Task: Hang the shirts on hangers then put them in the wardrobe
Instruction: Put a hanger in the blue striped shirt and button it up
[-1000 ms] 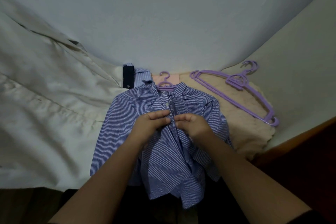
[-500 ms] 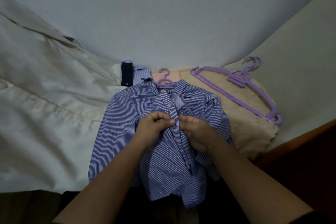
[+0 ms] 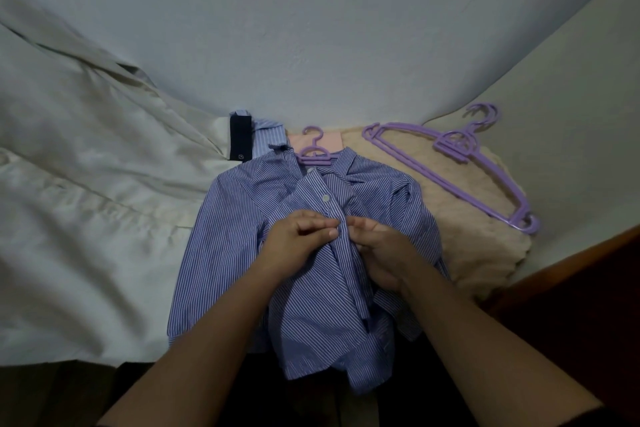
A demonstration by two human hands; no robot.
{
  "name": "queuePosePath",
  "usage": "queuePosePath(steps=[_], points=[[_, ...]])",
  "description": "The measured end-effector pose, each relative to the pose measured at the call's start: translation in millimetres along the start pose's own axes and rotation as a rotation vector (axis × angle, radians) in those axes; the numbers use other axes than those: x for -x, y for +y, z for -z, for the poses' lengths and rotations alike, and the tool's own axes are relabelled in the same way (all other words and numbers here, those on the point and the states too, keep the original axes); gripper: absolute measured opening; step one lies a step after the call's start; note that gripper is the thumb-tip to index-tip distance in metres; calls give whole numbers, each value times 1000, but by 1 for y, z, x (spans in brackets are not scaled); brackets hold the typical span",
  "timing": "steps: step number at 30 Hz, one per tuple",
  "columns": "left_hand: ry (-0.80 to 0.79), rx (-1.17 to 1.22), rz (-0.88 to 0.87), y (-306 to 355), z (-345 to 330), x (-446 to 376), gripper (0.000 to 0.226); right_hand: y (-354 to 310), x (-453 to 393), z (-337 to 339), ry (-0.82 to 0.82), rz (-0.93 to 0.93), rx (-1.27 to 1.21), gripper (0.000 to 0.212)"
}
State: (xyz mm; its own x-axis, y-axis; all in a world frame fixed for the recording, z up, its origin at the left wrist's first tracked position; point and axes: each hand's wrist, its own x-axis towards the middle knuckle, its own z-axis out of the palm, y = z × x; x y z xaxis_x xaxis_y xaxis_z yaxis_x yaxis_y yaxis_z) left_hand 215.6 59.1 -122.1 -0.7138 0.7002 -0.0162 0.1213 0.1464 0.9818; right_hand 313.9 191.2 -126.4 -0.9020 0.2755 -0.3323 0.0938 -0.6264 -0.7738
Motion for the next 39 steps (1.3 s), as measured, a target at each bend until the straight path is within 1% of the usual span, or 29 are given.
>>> queuePosePath(steps=[4,7,9,13,18,23,27,30,32,35,39], points=[[4,-72,-54,-1,-3,3,27,-2,1,-2,-20,20,4,15],[43,-96,-74,-3,-5,4,28,-1,1,-2,-15,21,33,16],[76,-75,-75,-4,-6,4,28,-1,0,-4,4,6,64,21],[146,-112,-115,-6,-6,5,31,-1,0,-12,58,-8,173,10],[176,-138,-121,-6,-2,10,30,0,-6,-22,147,22,281,16],[175,38,-35,-3,1,13,31,3,-9,-23,189,82,396,15],[174,160,48,-5,1,12,23,6,-10,-24,173,79,346,15],[156,181,63,-8,1,12,22,6,-10,-23,164,58,296,15],[152,190,57,-9,0,11,24,7,-10,-24,186,56,305,13],[180,181,49,-12,-2,8,22,10,-11,-25,249,92,422,9],[225,174,33,-15,-2,7,22,1,-3,-31,228,171,518,14]])
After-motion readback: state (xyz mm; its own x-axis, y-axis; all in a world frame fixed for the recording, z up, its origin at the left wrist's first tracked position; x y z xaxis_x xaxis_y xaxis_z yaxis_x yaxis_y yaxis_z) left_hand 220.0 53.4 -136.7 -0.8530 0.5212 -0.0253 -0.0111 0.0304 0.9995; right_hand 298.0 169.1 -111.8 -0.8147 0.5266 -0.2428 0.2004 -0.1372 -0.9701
